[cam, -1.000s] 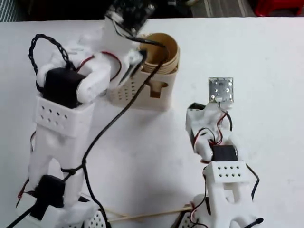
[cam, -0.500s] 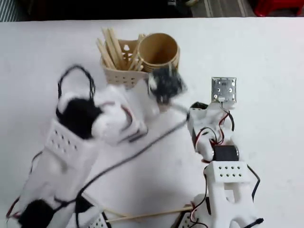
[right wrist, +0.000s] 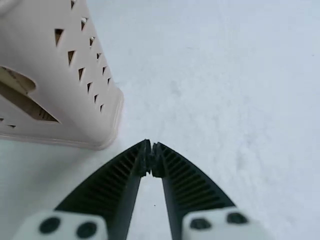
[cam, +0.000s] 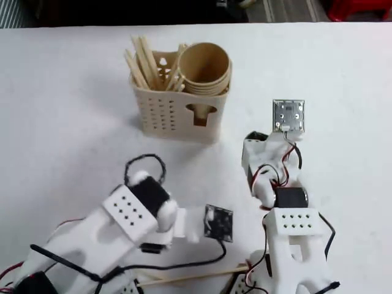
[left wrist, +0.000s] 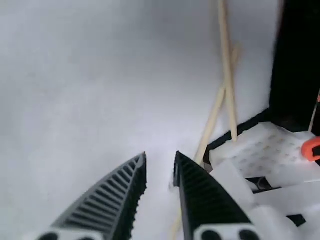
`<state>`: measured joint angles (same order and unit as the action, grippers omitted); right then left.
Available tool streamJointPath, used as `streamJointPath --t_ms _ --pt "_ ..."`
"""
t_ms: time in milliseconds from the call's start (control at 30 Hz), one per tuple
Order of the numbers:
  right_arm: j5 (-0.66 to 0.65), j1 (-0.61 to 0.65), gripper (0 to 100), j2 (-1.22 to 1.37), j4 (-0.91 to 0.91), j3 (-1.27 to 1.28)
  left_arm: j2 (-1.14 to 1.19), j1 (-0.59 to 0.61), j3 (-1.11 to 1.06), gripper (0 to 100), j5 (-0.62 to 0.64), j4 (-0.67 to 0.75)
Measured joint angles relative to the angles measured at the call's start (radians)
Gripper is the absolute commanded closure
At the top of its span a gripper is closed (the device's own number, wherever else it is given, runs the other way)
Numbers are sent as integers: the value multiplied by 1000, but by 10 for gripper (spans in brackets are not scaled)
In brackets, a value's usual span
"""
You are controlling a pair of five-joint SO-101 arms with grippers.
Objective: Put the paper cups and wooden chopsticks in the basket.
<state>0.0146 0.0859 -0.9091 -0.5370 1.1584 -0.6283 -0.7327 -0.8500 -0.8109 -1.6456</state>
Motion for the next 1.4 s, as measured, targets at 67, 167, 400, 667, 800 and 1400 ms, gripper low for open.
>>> streamJointPath --t_ms 67,167,400,667,800,1400 --pt "0 0 977 0 0 0 -5 -38 -6 880 80 46" --pt "0 0 977 0 0 0 -6 -77 -41 880 227 115" --pt "0 -6 977 0 14 0 -6 -216 -164 879 308 264" --pt "0 -146 977 0 -6 -48 -6 -313 -181 846 508 364" --pt "0 -215 977 0 -40 -103 -6 -345 -241 804 674 422" --pt "0 -394 977 0 -127 -238 -6 -393 -316 800 687 477"
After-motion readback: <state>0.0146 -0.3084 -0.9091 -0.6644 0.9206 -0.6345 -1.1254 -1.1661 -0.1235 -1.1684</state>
